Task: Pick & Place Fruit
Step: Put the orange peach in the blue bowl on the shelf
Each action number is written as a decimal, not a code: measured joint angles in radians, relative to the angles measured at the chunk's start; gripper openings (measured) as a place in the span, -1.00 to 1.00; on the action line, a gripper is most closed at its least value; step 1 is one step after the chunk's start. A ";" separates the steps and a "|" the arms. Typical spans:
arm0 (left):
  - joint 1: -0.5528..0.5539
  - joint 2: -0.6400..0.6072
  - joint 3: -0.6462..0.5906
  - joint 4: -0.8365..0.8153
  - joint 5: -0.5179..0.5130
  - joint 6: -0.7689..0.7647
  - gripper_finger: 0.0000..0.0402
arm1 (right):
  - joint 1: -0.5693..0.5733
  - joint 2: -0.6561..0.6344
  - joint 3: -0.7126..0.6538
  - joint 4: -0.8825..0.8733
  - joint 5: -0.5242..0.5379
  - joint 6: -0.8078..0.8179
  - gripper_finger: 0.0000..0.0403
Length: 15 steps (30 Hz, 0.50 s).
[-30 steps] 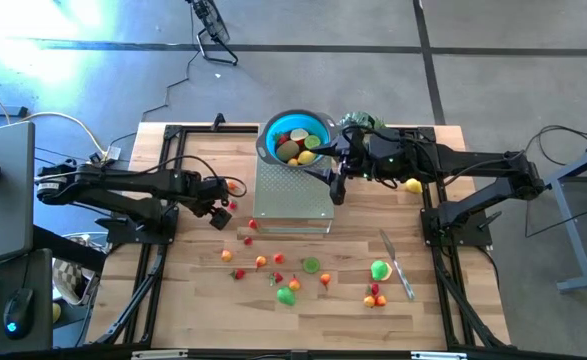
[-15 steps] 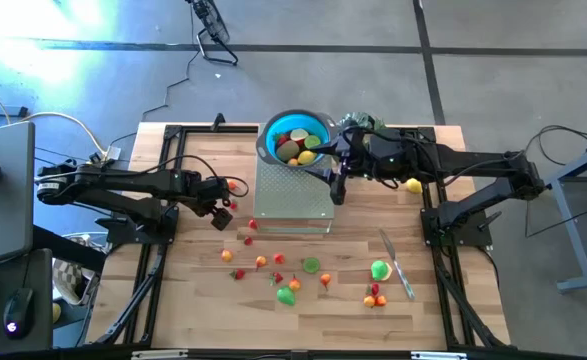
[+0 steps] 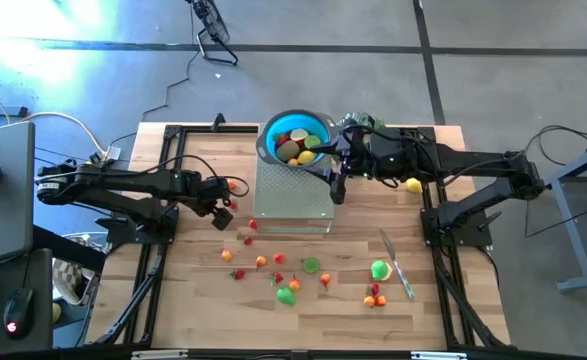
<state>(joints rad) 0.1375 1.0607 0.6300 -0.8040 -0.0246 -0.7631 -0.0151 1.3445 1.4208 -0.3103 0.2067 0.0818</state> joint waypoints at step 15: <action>0.000 0.000 0.000 0.036 0.000 0.009 0.53 | 0.000 0.000 0.000 -0.001 -0.001 0.076 0.19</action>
<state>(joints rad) 0.1375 1.0607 0.6300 -0.7679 -0.0250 -0.7545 -0.0151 1.3445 1.4208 -0.3111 0.2062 0.1579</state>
